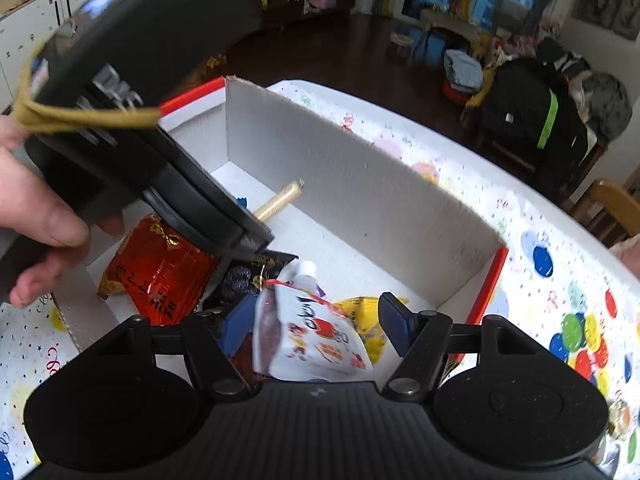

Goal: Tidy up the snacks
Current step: 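Carry the stick and white pouch into the red box and open both tools, then withdraw both tools from the box toward the remaining snacks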

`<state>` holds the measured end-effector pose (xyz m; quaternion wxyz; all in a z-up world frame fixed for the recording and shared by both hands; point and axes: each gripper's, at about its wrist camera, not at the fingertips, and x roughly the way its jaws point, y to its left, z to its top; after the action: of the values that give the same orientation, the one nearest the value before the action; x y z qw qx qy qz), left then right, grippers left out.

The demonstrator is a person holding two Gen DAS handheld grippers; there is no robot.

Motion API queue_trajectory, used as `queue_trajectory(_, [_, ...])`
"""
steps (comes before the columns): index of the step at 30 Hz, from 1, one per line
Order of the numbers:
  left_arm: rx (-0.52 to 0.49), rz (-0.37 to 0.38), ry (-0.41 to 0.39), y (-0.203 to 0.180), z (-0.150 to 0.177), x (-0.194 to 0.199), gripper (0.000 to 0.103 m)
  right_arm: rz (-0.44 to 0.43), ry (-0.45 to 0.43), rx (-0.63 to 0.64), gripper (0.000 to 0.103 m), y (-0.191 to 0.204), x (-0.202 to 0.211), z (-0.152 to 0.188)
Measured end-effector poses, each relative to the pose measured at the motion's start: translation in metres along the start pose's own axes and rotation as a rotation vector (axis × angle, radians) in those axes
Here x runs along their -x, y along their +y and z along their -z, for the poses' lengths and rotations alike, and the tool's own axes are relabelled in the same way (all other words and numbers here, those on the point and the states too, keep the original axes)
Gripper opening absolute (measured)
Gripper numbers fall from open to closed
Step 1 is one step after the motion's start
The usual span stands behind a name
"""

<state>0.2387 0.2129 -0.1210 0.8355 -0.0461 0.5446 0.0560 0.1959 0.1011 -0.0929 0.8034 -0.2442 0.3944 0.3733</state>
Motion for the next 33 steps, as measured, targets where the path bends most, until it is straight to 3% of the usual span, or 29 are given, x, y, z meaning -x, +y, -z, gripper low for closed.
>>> queue_trajectory(8, [0.010,-0.006,-0.010,-0.001,0.005,0.004,0.022,0.002,0.015,0.014,0.073,0.002,0.007,0.002])
queue_trajectory(10, [0.018,-0.008,-0.011,-0.002,0.006,0.007,0.029,0.003,0.013,0.002,0.073,0.000,0.010,0.004])
queue_trajectory(12, [0.025,-0.008,-0.020,-0.002,0.008,0.010,0.043,0.004,0.008,-0.008,0.073,-0.002,0.015,0.005])
queue_trajectory(20, [0.031,-0.021,-0.080,-0.004,0.016,0.034,0.069,0.009,-0.019,-0.044,0.077,-0.010,0.034,0.011])
queue_trajectory(33, [0.036,-0.025,-0.193,-0.011,0.034,0.080,0.083,0.005,-0.082,-0.111,0.078,-0.025,0.078,0.019])
